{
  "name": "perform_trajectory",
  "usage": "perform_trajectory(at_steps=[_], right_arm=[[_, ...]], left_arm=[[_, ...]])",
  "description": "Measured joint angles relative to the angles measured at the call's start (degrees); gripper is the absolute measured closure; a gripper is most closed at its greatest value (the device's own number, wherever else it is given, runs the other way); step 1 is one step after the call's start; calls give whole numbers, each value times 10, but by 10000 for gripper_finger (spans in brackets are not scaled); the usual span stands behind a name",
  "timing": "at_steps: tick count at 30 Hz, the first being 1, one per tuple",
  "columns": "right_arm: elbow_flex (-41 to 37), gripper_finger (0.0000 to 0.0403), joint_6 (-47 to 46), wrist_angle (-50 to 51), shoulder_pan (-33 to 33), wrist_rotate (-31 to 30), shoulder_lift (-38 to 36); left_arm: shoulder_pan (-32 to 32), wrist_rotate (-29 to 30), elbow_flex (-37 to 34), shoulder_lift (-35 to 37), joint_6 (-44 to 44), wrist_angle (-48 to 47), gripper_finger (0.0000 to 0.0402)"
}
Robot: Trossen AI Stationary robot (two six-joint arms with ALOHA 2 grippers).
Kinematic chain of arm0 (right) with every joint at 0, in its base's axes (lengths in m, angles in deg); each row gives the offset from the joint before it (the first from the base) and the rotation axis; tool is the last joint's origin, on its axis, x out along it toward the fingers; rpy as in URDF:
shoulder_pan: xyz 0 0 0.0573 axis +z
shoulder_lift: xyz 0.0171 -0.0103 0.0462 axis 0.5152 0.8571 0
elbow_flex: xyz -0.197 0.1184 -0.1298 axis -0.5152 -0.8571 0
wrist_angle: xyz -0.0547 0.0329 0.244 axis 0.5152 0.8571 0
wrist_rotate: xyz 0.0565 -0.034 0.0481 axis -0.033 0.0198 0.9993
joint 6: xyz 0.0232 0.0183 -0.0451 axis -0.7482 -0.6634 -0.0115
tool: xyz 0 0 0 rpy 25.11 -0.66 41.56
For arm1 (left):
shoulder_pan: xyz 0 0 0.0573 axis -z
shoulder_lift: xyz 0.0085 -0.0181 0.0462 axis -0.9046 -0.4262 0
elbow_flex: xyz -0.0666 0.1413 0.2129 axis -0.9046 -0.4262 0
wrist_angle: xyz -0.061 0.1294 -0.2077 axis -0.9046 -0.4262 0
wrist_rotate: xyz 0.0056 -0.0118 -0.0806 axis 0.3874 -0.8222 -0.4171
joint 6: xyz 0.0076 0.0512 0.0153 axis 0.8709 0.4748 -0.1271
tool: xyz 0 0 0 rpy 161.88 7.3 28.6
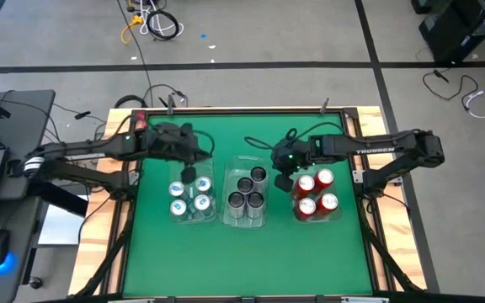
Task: Sort soda cans
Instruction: Adjust the transparent bins
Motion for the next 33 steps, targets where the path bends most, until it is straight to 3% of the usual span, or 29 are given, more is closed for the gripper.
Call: perform_trajectory(at_steps=[3,8,11,18,22,33], right_arm=[[-22,403,-15,-12,-4,0,0],[-48,403,-35,-31,-12,0,14],[-53,403,-44,-34,-15,-1,27],[-52,403,-60,-38,-15,-9,38],[-52,403,-61,-47,-15,-10,45],[-52,403,-44,-94,-34,-8,88]], left_arm=[[23,15,-2,25,-7,-57,401],[41,190,-1,72,-145,-226,401],[41,252,-2,91,-250,-336,401],[40,273,-4,94,-407,-479,401],[40,270,-35,90,-435,-483,401],[41,246,-134,90,-406,-332,401]])
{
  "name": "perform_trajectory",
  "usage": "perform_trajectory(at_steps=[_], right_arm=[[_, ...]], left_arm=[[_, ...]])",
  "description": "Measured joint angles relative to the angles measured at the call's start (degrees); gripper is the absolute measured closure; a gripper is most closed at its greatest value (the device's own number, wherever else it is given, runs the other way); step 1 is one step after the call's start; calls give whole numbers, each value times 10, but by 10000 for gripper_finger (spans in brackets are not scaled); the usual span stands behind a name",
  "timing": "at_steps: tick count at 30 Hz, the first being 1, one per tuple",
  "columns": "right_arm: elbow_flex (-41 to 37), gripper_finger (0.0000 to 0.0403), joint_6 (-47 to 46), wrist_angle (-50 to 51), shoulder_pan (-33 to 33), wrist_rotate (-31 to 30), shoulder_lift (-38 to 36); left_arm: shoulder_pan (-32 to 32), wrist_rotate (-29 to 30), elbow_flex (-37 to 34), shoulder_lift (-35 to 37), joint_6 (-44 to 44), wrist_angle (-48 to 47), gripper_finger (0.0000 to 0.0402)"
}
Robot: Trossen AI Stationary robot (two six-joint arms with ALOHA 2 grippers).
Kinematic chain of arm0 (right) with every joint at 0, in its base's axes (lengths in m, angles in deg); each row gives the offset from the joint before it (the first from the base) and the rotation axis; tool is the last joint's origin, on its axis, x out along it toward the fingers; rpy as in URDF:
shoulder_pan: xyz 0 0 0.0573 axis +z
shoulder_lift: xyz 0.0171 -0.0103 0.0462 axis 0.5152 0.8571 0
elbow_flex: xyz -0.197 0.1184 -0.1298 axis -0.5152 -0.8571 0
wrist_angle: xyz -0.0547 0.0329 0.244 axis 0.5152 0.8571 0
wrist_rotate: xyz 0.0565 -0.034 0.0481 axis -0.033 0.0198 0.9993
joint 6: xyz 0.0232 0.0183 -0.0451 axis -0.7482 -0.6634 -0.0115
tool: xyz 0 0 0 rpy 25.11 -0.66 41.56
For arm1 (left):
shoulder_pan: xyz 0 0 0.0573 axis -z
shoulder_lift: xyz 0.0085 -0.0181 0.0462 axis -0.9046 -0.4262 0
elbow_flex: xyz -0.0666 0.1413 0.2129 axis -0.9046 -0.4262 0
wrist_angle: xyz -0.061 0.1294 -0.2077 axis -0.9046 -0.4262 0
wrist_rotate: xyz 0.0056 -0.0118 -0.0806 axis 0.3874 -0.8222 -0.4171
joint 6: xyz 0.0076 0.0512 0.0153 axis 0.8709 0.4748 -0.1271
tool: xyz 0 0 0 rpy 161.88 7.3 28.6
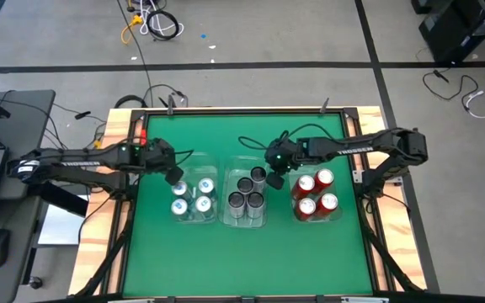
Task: Sort soda cans
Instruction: Adjust the transparent bins
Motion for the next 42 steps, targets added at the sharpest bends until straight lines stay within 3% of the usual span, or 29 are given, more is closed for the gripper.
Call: perform_trajectory(at_steps=[5,11,18,22,31,37,42], right_arm=[[0,403,9,-29,-8,2,2],[0,403,16,-42,-18,2,2],[38,403,37,26,-18,-30,-48],[49,403,44,42,7,-45,-105],[49,403,8,80,161,-8,-145],[49,403,-24,64,249,3,-117],[49,403,-37,40,281,5,-77]], left_arm=[[0,-10,-15,0,18,54,401],[0,6,-12,0,19,56,401],[0,49,59,21,45,-11,401],[13,38,93,68,60,-25,401],[145,-111,81,157,44,-12,401],[255,-155,79,146,34,0,401],[332,-172,79,114,-6,4,401]])
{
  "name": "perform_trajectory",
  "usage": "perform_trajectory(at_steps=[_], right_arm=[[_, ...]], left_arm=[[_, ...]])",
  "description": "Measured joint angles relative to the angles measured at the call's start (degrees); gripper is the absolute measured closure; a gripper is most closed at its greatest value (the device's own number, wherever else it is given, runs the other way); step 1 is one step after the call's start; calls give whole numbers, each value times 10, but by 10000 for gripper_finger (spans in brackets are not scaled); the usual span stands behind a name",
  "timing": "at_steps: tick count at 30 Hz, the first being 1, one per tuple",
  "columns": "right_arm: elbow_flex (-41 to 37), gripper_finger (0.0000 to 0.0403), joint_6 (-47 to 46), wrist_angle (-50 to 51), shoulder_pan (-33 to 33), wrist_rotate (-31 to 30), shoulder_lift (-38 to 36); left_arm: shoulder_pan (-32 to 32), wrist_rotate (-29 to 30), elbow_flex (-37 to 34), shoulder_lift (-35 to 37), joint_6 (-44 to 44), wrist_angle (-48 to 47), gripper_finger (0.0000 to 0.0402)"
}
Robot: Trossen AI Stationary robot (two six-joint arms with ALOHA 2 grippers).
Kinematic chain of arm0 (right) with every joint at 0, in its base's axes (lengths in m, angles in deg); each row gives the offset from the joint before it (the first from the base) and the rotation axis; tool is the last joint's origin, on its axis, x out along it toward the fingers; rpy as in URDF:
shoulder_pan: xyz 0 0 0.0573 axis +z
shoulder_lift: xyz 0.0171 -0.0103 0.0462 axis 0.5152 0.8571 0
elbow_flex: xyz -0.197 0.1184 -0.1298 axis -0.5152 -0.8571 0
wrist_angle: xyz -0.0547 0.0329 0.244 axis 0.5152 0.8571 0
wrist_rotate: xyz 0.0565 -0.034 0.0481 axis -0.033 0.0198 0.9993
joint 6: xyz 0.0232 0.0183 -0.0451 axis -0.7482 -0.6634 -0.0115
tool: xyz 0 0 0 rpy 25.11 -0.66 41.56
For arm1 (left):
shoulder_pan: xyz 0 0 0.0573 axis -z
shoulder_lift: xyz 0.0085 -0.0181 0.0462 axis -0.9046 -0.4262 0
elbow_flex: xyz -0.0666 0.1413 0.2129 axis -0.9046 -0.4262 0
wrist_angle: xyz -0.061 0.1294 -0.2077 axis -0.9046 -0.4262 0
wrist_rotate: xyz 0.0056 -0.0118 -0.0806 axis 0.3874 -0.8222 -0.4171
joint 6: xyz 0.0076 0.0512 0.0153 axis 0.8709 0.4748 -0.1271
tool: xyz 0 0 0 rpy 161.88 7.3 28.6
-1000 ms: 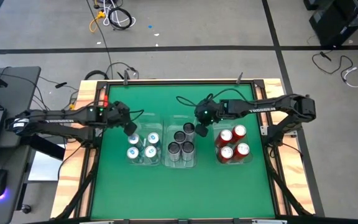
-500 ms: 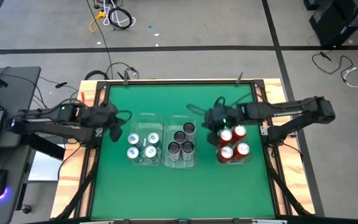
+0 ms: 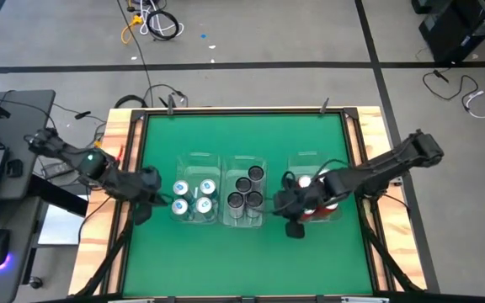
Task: Sort soda cans
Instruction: Adjust the transparent bins
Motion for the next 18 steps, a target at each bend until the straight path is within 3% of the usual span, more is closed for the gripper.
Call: perform_trajectory(at_steps=[12,18], right_arm=[[-1,403,-9,-29,0,34,81],[-1,403,-7,-48,-10,36,82]], left_arm=[[109,-35,-22,-73,-136,8,401],[121,-32,-85,-90,-147,104,401]])
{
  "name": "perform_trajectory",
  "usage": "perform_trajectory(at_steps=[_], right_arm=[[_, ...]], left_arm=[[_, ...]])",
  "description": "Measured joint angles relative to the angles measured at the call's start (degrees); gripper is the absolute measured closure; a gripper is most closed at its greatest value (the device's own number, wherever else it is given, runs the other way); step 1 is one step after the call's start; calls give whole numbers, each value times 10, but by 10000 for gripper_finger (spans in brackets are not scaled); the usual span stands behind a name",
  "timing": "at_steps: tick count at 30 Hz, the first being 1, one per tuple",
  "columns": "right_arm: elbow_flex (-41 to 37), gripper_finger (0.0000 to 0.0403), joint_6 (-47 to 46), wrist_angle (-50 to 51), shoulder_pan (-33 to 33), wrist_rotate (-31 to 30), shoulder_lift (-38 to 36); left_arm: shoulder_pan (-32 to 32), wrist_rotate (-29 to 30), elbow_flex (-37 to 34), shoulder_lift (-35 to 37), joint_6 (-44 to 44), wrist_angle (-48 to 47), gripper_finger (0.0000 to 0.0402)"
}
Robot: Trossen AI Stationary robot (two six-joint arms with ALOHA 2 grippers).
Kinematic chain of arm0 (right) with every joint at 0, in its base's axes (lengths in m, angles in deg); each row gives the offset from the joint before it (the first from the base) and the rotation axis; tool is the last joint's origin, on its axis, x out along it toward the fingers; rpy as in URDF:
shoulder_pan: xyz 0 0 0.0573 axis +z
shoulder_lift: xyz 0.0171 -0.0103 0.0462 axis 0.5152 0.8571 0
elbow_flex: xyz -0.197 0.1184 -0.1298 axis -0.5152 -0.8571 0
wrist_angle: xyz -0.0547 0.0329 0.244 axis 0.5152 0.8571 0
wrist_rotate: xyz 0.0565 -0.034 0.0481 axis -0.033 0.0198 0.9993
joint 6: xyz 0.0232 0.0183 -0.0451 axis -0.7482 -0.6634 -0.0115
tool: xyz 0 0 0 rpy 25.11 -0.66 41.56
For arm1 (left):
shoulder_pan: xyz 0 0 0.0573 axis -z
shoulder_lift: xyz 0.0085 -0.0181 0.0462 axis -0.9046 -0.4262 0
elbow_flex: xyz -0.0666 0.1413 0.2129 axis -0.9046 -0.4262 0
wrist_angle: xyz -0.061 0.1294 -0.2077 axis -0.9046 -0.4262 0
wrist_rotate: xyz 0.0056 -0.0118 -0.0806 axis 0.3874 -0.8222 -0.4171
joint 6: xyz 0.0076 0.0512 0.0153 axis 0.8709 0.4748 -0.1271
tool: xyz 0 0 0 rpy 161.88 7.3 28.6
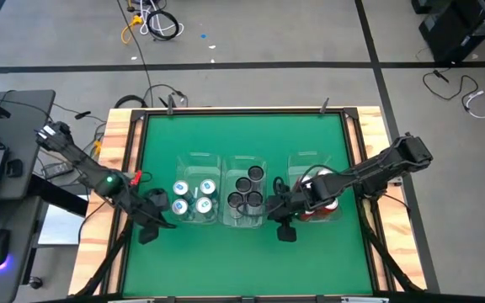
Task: Sort soda cans
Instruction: Adjust the transparent bins
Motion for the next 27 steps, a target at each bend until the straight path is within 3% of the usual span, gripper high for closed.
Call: perform_trajectory(at_steps=[10,17,22,27], right_arm=[[0,403,26,3,-12,1,-6],[0,403,22,45,-13,-10,-59],[0,403,-56,160,3,-3,-132],[0,403,-192,324,33,-6,-205]], left_arm=[[0,56,-47,-14,31,100,401],[0,68,-49,-33,34,126,401],[0,73,-49,-39,33,145,401],[0,75,-49,-39,30,155,401]])
